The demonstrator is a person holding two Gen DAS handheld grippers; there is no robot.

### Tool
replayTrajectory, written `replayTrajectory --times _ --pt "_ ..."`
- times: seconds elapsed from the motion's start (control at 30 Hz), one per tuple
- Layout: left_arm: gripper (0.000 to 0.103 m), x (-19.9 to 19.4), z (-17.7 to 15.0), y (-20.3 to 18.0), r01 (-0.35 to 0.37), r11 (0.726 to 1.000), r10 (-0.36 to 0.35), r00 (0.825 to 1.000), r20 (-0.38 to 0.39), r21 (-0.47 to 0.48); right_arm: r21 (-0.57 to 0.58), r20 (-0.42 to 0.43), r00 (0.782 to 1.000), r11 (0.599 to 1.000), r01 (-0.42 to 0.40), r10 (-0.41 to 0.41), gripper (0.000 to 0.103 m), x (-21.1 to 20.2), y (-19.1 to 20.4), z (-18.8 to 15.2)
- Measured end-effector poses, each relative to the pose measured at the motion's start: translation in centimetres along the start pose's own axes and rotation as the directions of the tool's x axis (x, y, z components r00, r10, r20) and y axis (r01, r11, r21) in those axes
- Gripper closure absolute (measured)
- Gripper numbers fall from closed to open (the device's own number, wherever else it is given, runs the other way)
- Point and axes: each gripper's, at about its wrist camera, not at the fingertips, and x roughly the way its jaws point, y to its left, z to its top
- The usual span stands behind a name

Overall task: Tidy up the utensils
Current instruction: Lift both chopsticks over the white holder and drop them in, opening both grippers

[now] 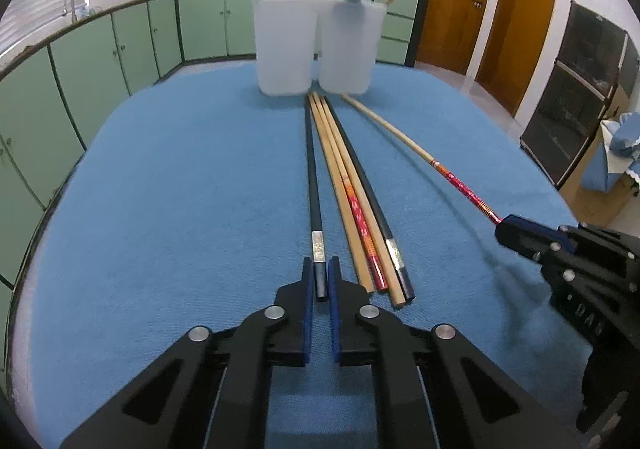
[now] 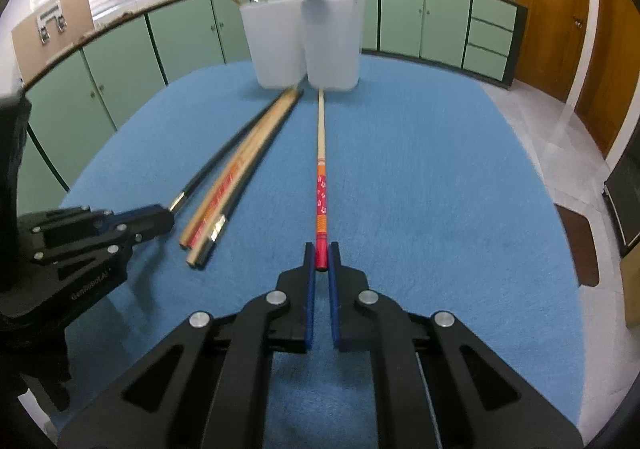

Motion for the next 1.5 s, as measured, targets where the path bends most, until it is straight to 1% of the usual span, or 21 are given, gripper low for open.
replayTrajectory --times 0.1,0.2,0.27,0.37,0.53,0.7,0.8,0.87,0.97,1.1,1.23,1.3,1.4,1.5 --pt "0.096 -2.4 1.0 0.4 -0.002 1.000 0.002 0.998 0.055 0.000 -0.005 0.042 0.999 1.000 -0.001 0.001 0.098 -1.8 -0.3 1.3" --pt "0.096 -5.2 2.4 0.8 -0.008 1.000 0.008 0.992 0.128 0.002 -0.004 0.096 0.995 1.000 -0.013 0.013 0.098 -4.1 -0.5 2.8" --pt "0.096 -6.8 3.4 0.9 -0.010 1.000 0.009 0.985 0.174 0.005 -0.005 0.136 0.990 1.000 -0.023 0.024 0.098 -5.6 -0.7 4.0" --pt "0.096 -9.2 5.1 0.9 -0.011 1.000 0.005 0.968 0.250 0.022 -0.012 0.183 0.983 0.999 -0.033 0.035 0.098 -7.3 -1.0 5.4" --pt "0.096 -11.1 7.7 1.3 0.014 0.999 -0.023 0.949 0.314 0.030 -0.020 0.249 0.967 0.998 -0.055 0.058 0.098 -9.9 -1.7 8.4" --pt "0.096 -12.2 9.9 1.3 0.032 0.998 -0.046 0.933 0.358 0.046 -0.040 0.281 0.957 0.997 -0.070 0.078 0.098 -11.6 -2.0 10.9" --pt "0.096 -12.5 10.9 1.1 0.039 0.997 -0.059 0.926 0.373 0.060 -0.053 0.286 0.955 0.996 -0.072 0.084 0.098 -11.9 -2.0 12.3" --pt "0.096 -12.5 11.5 0.9 0.040 0.997 -0.064 0.923 0.380 0.072 -0.058 0.279 0.955 0.994 -0.089 0.102 0.098 -11.9 -2.1 13.4" --pt "0.097 -12.2 12.4 0.8 0.050 0.995 -0.078 0.922 0.378 0.084 -0.068 0.267 0.955 0.991 -0.114 0.128 0.098 -11.8 -2.1 14.8" --pt "0.097 -11.4 13.6 0.6 0.058 0.994 -0.089 0.924 0.371 0.094 -0.079 0.267 0.954 0.990 -0.117 0.135 0.098 -11.7 -2.0 16.9" --pt "0.097 -11.2 15.2 0.9 0.053 0.994 -0.087 0.919 0.384 0.100 -0.083 0.292 0.944 0.987 -0.136 0.155 0.098 -12.2 -2.3 19.5" --pt "0.097 -11.6 16.2 0.9 0.051 0.993 -0.090 0.910 0.405 0.106 -0.094 0.318 0.935 0.987 -0.134 0.157 0.098 -12.8 -2.3 21.0" --pt "0.097 -12.6 18.0 1.1 0.059 0.993 -0.101 0.891 0.444 0.107 -0.105 0.363 0.920 0.988 -0.115 0.146 0.098 -13.9 -2.6 23.4" --pt "0.097 -14.0 20.3 1.3 0.057 0.992 -0.105 0.860 0.499 0.110 -0.105 0.402 0.904 0.988 -0.112 0.145 0.098 -14.8 -2.8 26.1"
